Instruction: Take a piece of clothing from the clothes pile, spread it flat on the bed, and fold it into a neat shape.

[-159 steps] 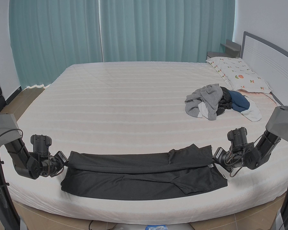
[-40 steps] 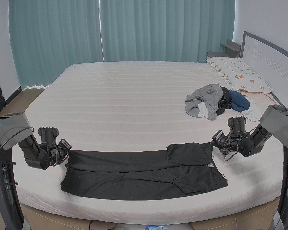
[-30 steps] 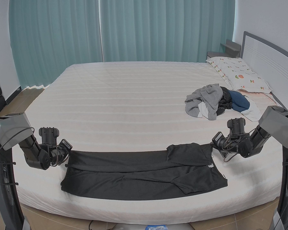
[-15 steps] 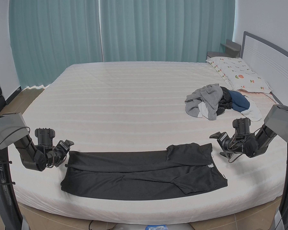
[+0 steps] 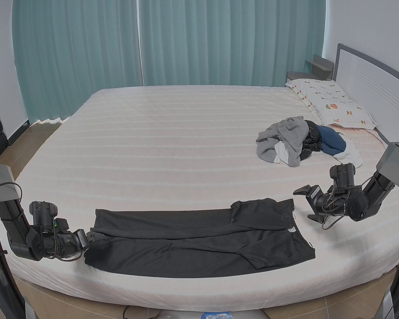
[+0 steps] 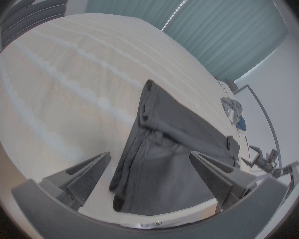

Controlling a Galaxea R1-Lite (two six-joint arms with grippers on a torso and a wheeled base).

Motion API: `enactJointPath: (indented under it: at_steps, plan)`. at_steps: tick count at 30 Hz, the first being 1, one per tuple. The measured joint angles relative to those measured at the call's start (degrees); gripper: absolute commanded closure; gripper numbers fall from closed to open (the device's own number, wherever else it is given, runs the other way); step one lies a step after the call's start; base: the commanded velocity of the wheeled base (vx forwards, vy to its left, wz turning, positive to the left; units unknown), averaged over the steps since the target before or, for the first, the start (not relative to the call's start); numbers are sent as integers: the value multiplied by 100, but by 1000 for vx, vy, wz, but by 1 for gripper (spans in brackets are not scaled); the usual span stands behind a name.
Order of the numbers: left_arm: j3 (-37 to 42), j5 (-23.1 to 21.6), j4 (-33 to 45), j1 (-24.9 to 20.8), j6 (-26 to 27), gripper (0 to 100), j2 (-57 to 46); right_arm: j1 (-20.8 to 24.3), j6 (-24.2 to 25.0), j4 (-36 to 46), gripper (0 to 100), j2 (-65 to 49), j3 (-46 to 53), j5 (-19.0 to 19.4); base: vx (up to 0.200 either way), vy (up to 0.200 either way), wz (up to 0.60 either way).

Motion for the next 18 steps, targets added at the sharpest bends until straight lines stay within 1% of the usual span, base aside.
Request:
enactJointPath:
  at_steps: [1, 2, 12, 18]
  plan:
    - [56, -15, -11, 18, 17, 0, -9, 0, -1, 2, 0, -20, 17, 4, 0, 0, 0]
    - [83, -17, -17, 24, 23, 100, -11, 0, -1, 0, 0, -28, 22, 6, 0, 0, 0]
    - [201, 38, 33, 55, 113, 100, -28, 7, -1, 0, 0, -85, 74, 4, 0, 0, 0]
    - [369, 54, 52, 85, 597, 100, -59, 0, -1, 0, 0, -94, 83, 6, 0, 0, 0]
